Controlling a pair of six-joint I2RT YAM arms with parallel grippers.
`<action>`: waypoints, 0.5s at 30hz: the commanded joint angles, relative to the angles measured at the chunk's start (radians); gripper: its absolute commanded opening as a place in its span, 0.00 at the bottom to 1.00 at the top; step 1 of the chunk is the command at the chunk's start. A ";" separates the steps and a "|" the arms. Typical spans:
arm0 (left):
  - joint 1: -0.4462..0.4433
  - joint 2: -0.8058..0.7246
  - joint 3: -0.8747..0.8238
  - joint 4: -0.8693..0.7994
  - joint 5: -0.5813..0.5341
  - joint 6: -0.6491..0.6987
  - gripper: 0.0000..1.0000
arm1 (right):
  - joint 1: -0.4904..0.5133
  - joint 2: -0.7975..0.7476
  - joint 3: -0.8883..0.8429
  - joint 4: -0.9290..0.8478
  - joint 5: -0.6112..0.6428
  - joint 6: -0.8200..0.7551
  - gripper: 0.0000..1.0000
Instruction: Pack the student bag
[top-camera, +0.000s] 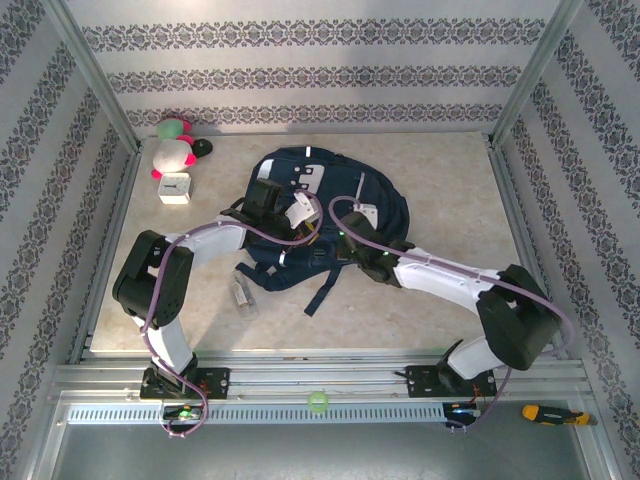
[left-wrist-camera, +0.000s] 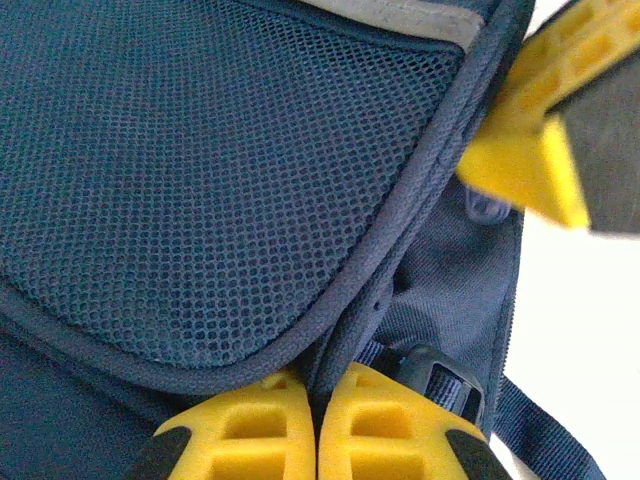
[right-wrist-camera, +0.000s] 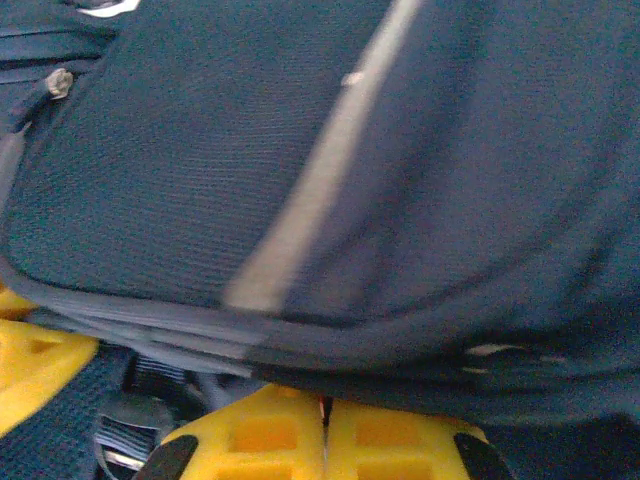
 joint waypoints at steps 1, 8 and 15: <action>0.040 -0.006 0.023 -0.108 -0.058 0.057 0.00 | -0.097 -0.070 -0.064 -0.063 0.036 -0.034 0.00; 0.062 -0.031 0.008 -0.131 -0.067 0.095 0.00 | -0.287 -0.164 -0.146 -0.045 -0.139 -0.106 0.00; 0.062 -0.087 -0.028 -0.059 -0.027 -0.109 0.35 | -0.294 -0.147 -0.158 0.033 -0.399 -0.218 0.00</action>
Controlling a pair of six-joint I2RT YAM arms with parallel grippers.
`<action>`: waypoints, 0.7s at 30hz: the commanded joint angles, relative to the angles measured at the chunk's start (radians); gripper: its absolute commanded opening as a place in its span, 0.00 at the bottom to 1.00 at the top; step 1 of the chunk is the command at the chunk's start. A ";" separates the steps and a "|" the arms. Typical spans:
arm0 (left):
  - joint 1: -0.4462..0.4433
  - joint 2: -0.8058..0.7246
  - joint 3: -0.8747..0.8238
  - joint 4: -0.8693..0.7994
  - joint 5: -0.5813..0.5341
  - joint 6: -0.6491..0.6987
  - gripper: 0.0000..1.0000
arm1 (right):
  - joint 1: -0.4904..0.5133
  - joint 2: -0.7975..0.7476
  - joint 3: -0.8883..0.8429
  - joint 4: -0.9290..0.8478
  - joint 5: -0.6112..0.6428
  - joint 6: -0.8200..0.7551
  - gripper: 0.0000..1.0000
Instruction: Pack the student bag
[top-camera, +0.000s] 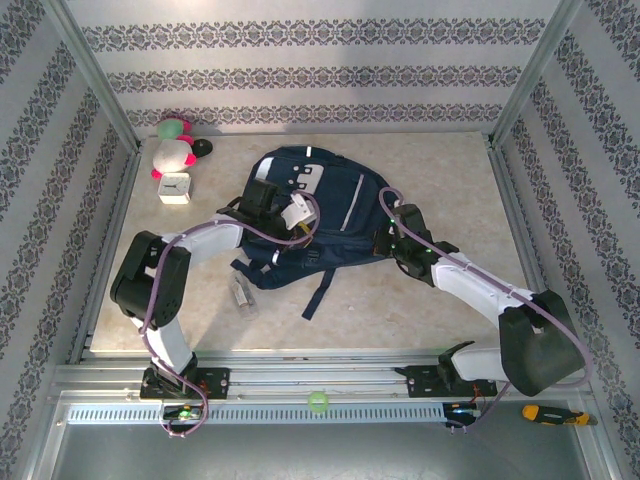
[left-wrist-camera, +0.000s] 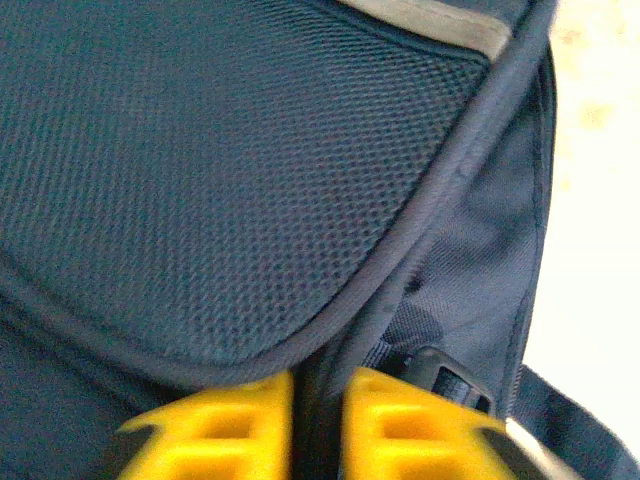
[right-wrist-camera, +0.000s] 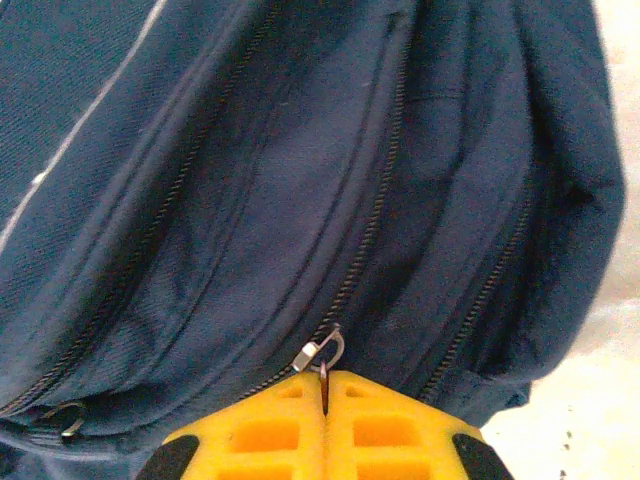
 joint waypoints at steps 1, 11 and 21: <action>0.036 -0.088 -0.029 0.030 -0.027 -0.217 0.45 | 0.003 0.004 -0.022 0.010 -0.101 -0.064 0.00; 0.093 -0.188 -0.003 -0.291 -0.563 -0.881 0.62 | 0.046 0.023 -0.063 0.014 -0.124 -0.060 0.00; 0.126 -0.066 -0.052 -0.211 -0.545 -1.083 0.62 | 0.100 0.032 -0.077 0.036 -0.121 -0.044 0.00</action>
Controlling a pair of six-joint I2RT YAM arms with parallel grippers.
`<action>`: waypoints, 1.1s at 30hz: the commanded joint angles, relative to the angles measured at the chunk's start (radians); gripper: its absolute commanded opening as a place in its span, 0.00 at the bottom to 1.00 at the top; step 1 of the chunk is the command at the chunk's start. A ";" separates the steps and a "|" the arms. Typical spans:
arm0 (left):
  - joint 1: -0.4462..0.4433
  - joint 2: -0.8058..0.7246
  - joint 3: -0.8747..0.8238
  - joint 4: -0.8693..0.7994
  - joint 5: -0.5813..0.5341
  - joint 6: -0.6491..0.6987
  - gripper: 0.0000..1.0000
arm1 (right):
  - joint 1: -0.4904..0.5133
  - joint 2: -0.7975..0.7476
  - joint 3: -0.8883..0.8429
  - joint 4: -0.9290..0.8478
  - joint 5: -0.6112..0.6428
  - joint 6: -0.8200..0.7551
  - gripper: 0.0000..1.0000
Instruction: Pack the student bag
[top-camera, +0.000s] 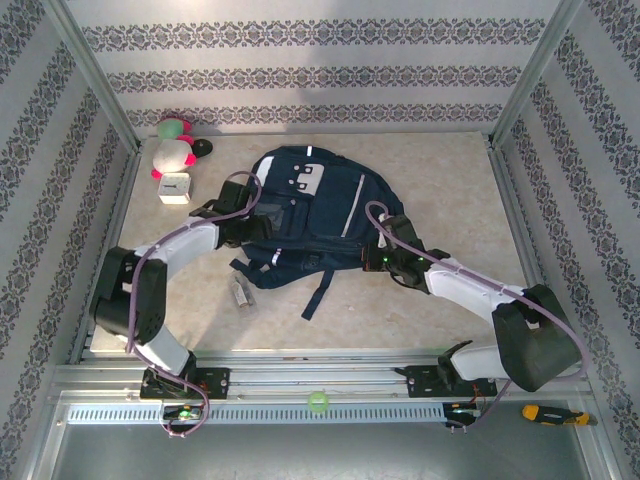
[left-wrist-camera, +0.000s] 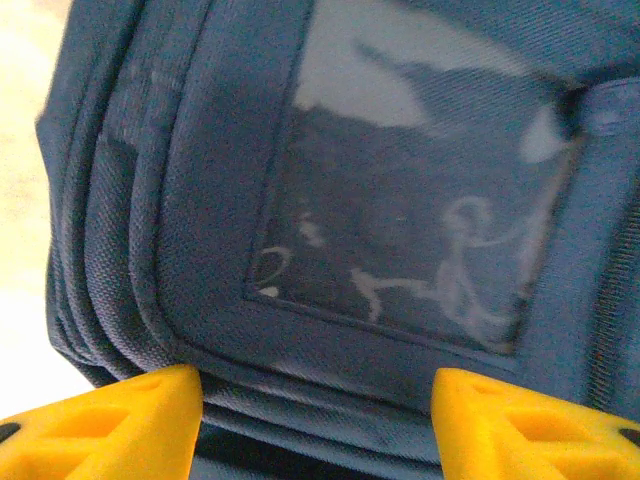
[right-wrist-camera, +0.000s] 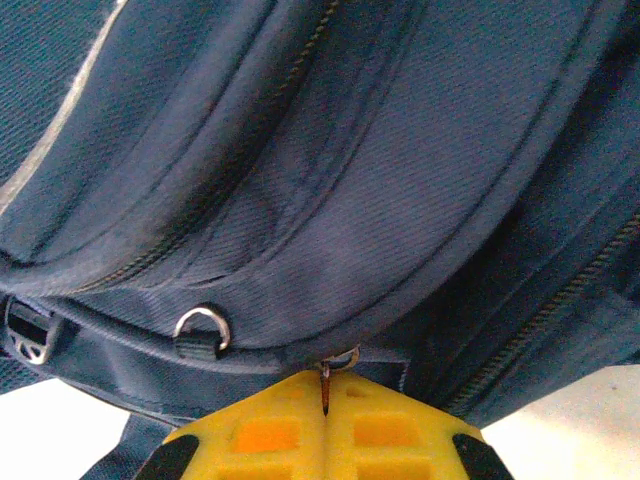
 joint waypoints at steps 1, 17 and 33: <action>0.012 0.068 0.039 0.020 -0.038 -0.086 0.62 | 0.032 0.004 -0.016 0.001 -0.018 0.006 0.00; -0.025 0.100 0.211 0.232 -0.036 0.424 0.78 | 0.072 -0.011 -0.019 0.061 -0.062 0.061 0.00; -0.368 0.016 -0.026 0.438 0.278 1.385 0.75 | 0.038 -0.014 -0.001 0.055 -0.142 0.050 0.00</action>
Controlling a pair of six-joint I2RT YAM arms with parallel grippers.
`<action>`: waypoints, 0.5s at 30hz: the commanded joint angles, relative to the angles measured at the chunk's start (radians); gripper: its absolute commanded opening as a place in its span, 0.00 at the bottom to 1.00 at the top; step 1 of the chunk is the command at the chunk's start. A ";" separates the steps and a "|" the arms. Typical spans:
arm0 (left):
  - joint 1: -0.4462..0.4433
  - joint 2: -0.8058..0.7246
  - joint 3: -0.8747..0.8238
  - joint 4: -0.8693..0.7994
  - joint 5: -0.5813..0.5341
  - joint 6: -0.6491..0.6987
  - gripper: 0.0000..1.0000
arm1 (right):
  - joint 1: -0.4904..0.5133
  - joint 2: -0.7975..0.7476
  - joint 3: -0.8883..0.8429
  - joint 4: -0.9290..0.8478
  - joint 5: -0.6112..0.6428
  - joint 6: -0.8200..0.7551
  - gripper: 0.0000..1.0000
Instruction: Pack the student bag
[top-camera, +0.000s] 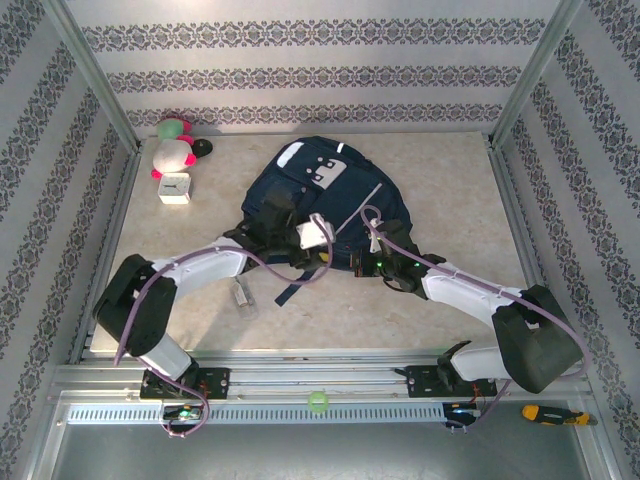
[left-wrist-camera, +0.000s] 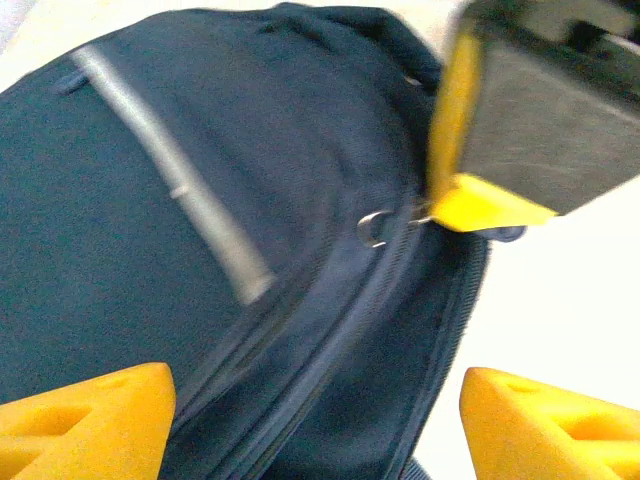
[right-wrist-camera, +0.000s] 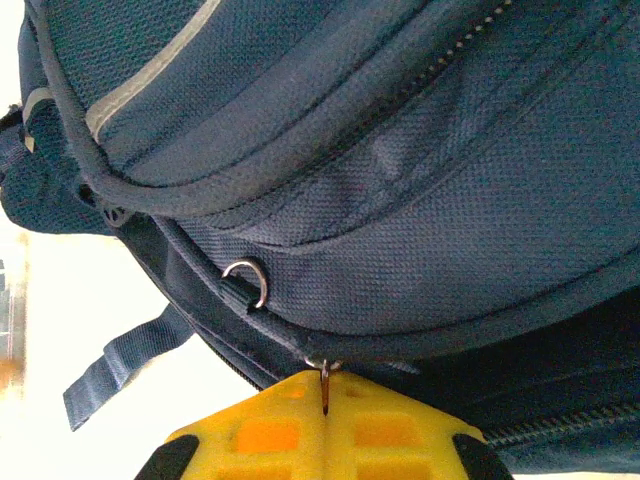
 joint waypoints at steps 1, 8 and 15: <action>-0.042 0.066 0.048 0.058 -0.022 0.172 0.75 | -0.010 -0.005 0.027 -0.005 -0.041 -0.007 0.00; -0.084 0.153 0.068 0.133 -0.119 0.240 0.43 | -0.021 -0.004 0.033 -0.003 -0.084 -0.013 0.00; -0.034 0.103 0.030 0.035 -0.132 0.288 0.00 | -0.136 -0.072 -0.001 -0.077 -0.085 -0.036 0.00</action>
